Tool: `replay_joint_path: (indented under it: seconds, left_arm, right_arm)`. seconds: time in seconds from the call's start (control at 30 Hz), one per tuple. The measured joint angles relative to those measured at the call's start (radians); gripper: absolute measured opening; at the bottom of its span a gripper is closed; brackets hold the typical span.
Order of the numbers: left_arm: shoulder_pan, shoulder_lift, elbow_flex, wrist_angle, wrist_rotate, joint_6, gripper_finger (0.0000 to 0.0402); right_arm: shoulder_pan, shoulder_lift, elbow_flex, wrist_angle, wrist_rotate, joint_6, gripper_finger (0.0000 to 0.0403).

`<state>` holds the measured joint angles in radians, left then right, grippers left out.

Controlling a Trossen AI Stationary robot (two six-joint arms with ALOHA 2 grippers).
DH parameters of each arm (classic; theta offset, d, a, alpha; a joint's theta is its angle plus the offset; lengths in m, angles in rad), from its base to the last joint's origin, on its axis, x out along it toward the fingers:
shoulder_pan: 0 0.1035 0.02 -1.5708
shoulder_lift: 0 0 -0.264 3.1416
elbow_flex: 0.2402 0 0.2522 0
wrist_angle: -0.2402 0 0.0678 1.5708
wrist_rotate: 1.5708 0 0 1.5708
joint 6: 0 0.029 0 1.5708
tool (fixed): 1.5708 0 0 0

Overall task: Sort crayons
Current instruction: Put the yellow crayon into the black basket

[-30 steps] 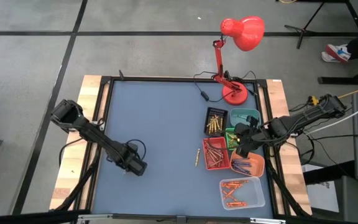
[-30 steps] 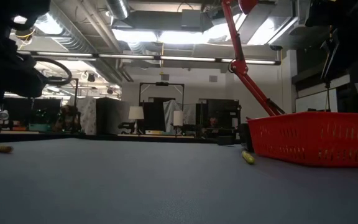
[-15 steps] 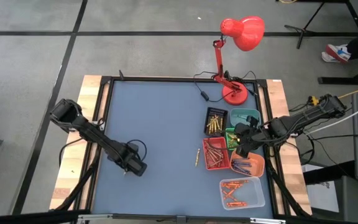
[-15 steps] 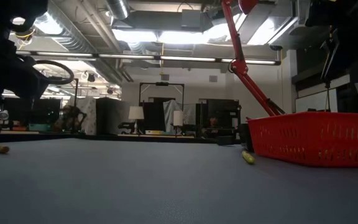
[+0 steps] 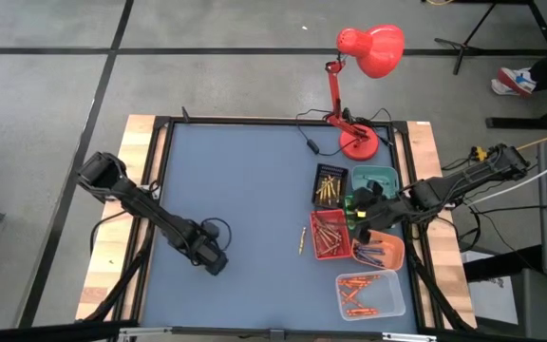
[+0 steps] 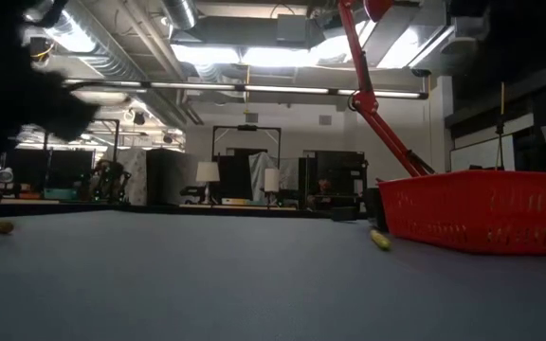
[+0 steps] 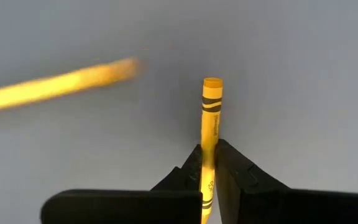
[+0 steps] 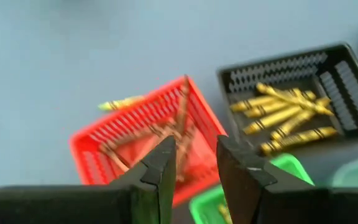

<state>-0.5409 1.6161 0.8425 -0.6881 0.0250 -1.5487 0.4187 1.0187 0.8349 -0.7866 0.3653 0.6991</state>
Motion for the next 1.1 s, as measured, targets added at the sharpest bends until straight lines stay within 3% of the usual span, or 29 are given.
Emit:
replay_joint_path:
  seconds: [0.13,0.27,0.6,0.73,0.9,1.1]
  left_arm:
    - [0.013,-0.005,0.025,0.122,-0.027,0.098,0.0005]
    - [0.032,-0.005,0.026,0.369,-0.072,0.269,0.0005]
    - [0.164,-0.004,0.027,0.946,-0.341,0.938,0.0005]
    - [0.246,-0.005,0.027,1.109,-0.362,1.143,0.0005]
    - [0.361,0.040,0.027,1.327,-0.362,1.227,0.0005]
    - [0.465,0.167,0.027,1.552,-0.354,1.211,0.0005]
  right_arm:
    - [0.000,0.000,0.000,0.087,0.000,0.000,0.0113]
    - [0.000,0.000,0.000,0.144,0.000,-0.001,0.0113]
    - [0.000,0.000,0.000,0.170,0.000,-0.001,0.0113]
    - [0.000,0.000,0.000,0.197,0.000,-0.001,0.0113]
    - [0.000,0.000,0.000,0.220,0.000,-0.001,0.0113]
    - [0.000,0.000,0.000,0.220,0.000,-0.001,0.0113]
